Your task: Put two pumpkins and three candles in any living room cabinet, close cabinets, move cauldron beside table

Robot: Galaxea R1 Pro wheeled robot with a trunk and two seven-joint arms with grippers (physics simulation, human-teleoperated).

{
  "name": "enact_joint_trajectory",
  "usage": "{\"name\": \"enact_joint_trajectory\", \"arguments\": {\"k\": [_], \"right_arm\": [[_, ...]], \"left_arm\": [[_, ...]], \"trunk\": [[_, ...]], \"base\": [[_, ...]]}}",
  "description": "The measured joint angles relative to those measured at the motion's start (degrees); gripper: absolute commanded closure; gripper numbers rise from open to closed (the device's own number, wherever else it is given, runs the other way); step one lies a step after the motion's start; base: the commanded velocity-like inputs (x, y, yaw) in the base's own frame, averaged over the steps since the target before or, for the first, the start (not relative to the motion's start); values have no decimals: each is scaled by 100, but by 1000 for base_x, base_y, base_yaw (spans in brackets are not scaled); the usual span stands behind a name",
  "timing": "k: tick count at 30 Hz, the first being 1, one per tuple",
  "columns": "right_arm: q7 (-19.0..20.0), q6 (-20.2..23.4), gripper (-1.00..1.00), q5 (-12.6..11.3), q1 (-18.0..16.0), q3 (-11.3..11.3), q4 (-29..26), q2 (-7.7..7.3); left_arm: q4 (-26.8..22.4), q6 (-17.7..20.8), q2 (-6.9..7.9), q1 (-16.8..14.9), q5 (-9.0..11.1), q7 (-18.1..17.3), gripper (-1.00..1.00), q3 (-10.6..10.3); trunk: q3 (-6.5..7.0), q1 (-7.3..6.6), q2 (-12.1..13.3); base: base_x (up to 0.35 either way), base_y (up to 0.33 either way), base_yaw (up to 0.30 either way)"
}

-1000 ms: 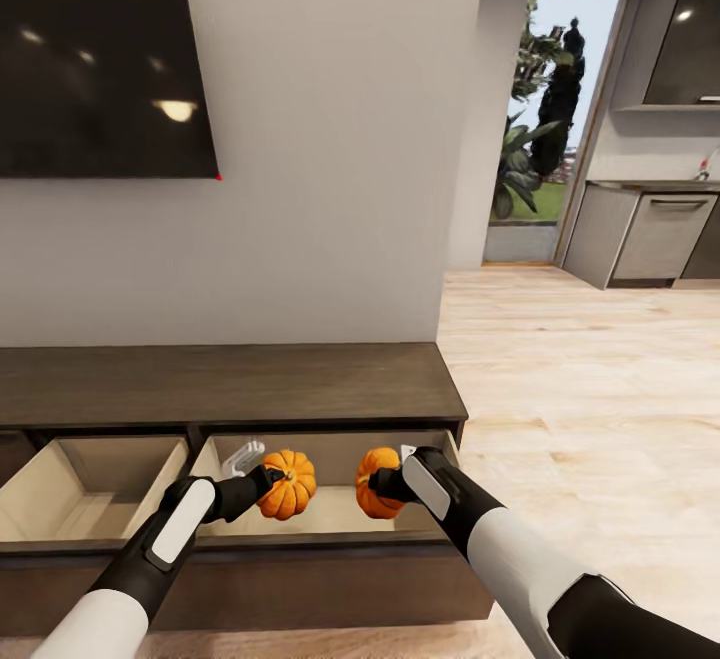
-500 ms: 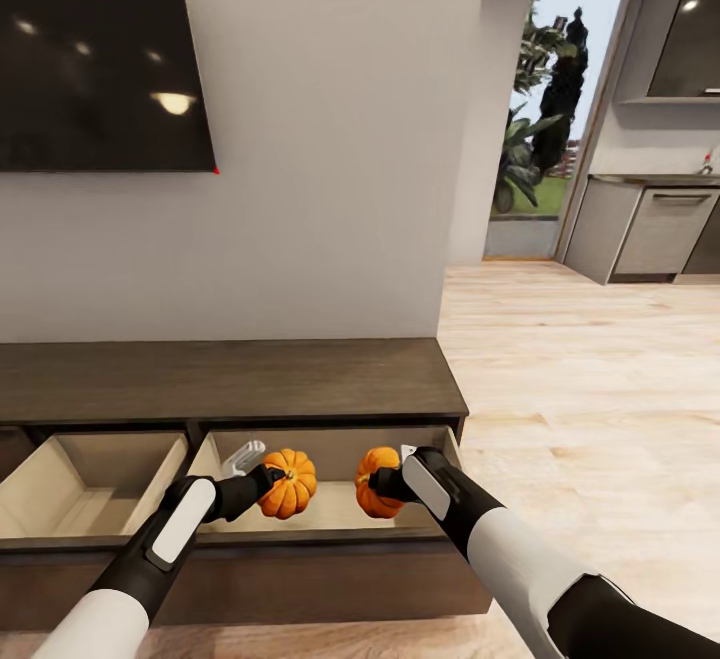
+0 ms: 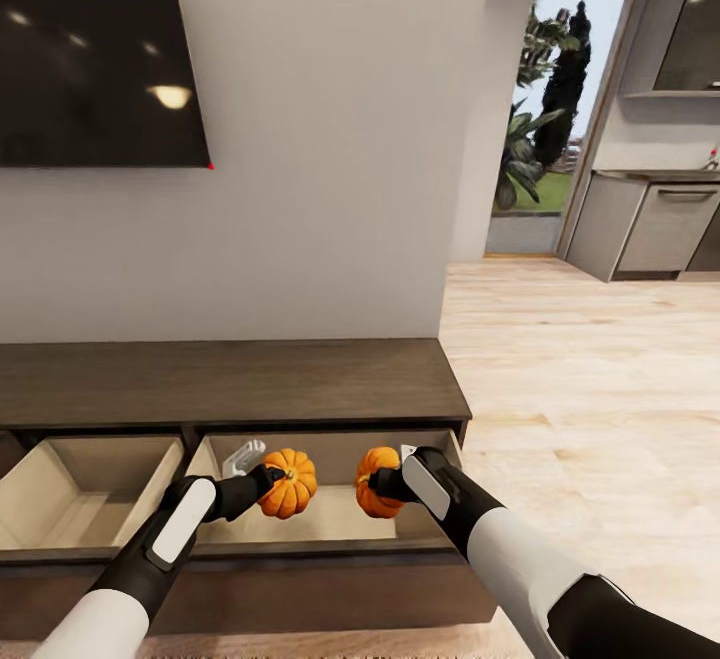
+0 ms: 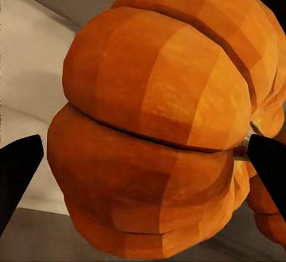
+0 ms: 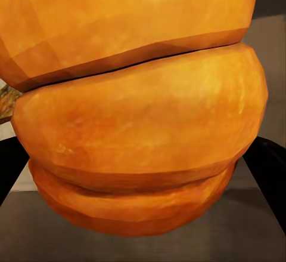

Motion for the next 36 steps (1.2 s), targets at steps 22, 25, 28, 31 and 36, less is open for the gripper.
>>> {"name": "enact_joint_trajectory", "arguments": {"k": [22,25,28,31,36], "right_arm": [[0,-38,100,8,-1,27,-22,6],[0,-41,100,63,-1,33,-36,12],[0,-61,100,215,-1,34,-55,31],[2,-97,100,300,-1,34,-61,88],[3,-141,100,348,-1,34,-63,113]], "left_arm": [[-408,74,-98,0,39,1327,100,-52],[-417,76,-140,0,28,1473,100,-64],[-489,71,-148,0,33,1519,100,-129],[-516,78,-151,1,-99,1539,100,-217],[-523,73,-165,0,-238,1538,100,-243]], "trunk": [[-178,20,-11],[-178,20,-12],[-178,20,-12],[-244,28,-15],[-266,30,-17]], "base": [[0,0,0],[0,0,0],[0,0,0],[0,0,0],[0,0,0]]}}
